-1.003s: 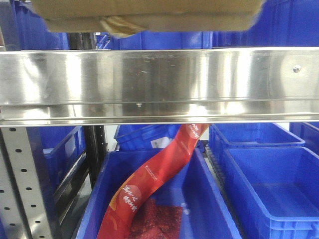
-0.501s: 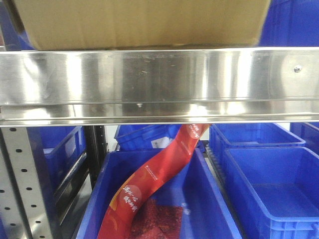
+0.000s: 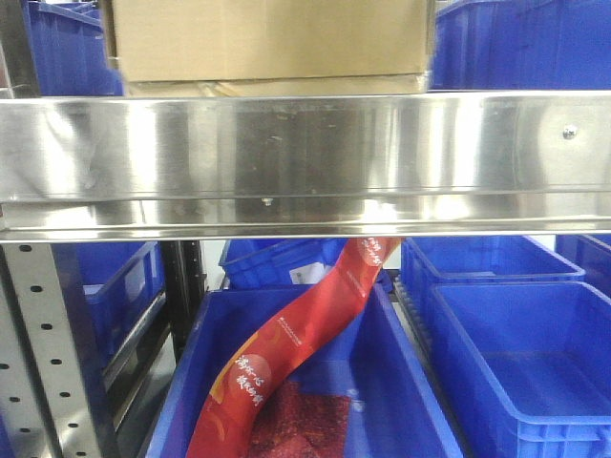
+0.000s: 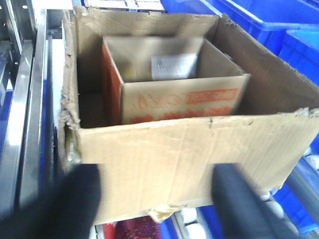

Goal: Stack two boxes on right shelf middle
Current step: 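Lower the stacked boxes onto the middle steel shelf with both grippers, then open both grippers and pull them back from the boxes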

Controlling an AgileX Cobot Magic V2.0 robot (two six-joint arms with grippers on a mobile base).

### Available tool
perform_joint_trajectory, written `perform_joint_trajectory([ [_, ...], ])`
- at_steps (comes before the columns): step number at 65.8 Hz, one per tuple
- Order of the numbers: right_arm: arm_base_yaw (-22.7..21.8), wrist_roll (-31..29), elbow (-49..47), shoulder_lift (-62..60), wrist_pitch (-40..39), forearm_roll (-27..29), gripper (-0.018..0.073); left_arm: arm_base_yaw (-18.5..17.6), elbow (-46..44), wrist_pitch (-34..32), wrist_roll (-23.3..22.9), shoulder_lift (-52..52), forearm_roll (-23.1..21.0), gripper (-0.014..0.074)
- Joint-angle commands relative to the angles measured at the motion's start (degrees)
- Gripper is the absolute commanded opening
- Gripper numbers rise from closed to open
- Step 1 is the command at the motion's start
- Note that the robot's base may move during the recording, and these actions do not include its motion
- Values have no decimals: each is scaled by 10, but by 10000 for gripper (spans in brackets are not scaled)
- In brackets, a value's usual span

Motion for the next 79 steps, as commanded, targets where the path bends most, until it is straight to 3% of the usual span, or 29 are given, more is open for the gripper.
perform_joint_trajectory([
  [1,-2,0,-4,-3,8,-6,-8,-3,-4,-3,2,-1,-3,76],
  [4,-2,0,-4,-2,10,-6,-174,-3,-4,-2,2,-1,-10,-53],
  [6,-2,-1,-4,-2,10,-6,-159,-3,-4,0,2,-1,-18,-109],
  [18,-2,-1,-1,-16,-1,-2,-161,-4,-3,-10,2,-19,-22,-111],
  [26,-19,-1,51,-54,-48,-2,-161,-42,32,-65,-14,-43,-2,-111],
  [30,-32,-1,96,-82,-102,-2,-161,-70,66,-98,-53,-58,45,-111],
  [39,-51,-1,203,-148,-193,-17,-161,-122,170,-175,-182,-103,201,-111],
  [43,-54,-1,244,-177,-236,-39,-161,-130,231,-238,-218,-131,237,-111],
  [53,-54,-5,345,-229,-347,-55,-161,-127,387,-380,-225,-199,236,-111],
  [60,-54,-5,415,-266,-404,-55,-161,-127,481,-445,-225,-247,236,-111],
  [79,-54,-5,473,-361,-393,-55,-161,-127,622,-459,-225,-399,233,-111],
])
